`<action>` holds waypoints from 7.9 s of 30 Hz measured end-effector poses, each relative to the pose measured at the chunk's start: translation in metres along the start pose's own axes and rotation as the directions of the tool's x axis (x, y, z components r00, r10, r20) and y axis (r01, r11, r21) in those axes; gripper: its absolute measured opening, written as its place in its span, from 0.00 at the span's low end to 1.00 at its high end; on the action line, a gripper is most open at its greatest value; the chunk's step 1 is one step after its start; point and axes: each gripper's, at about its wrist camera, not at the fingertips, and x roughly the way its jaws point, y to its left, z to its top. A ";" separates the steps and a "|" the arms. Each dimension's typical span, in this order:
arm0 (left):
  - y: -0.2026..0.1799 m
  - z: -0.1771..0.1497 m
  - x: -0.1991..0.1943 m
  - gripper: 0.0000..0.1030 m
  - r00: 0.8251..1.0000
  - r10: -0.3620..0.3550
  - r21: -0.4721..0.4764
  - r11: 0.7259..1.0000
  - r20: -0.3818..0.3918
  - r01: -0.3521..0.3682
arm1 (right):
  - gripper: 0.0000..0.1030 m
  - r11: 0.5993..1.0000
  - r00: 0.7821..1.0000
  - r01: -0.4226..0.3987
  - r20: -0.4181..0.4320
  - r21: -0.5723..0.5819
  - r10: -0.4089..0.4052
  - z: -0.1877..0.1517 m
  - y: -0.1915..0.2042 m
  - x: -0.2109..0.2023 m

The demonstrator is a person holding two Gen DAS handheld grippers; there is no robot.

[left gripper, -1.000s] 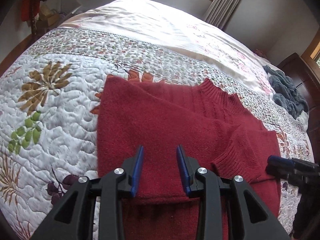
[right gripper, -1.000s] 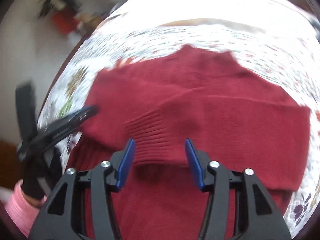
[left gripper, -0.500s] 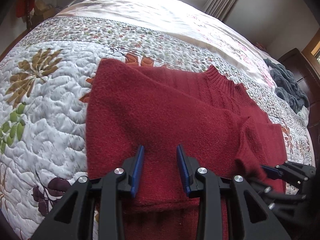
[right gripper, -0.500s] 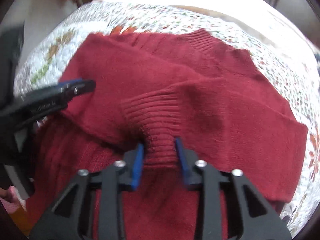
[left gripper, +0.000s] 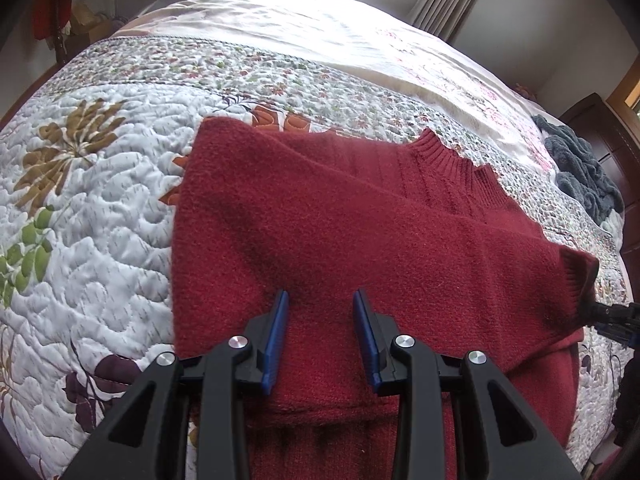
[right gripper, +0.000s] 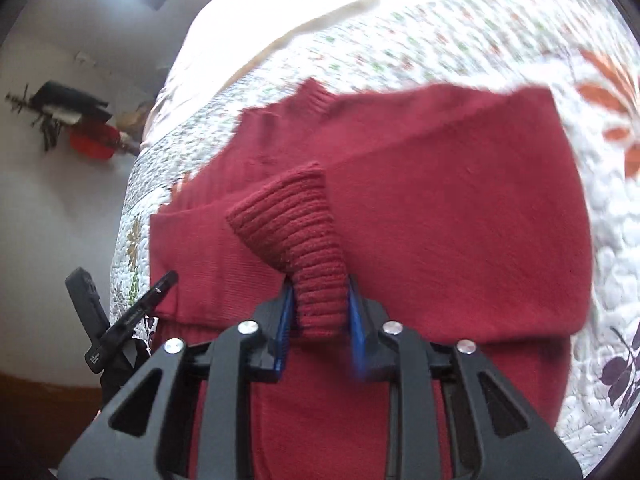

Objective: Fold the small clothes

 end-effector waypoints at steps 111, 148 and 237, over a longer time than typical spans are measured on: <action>0.054 -0.137 -0.159 0.06 0.939 -0.322 -0.245 0.926 -0.117 0.287 | 0.06 0.955 0.974 -0.227 0.050 0.190 0.221 -0.159 -0.070 -0.111; 0.053 -0.094 -0.132 0.43 0.983 -0.154 0.012 0.988 -0.100 0.156 | 0.46 0.981 0.995 -0.094 0.037 0.170 0.089 -0.123 -0.108 -0.101; -0.013 0.128 0.068 0.23 0.987 0.159 0.154 0.975 0.037 -0.162 | 0.28 0.927 0.922 0.371 0.136 -0.054 -0.362 0.155 -0.057 0.027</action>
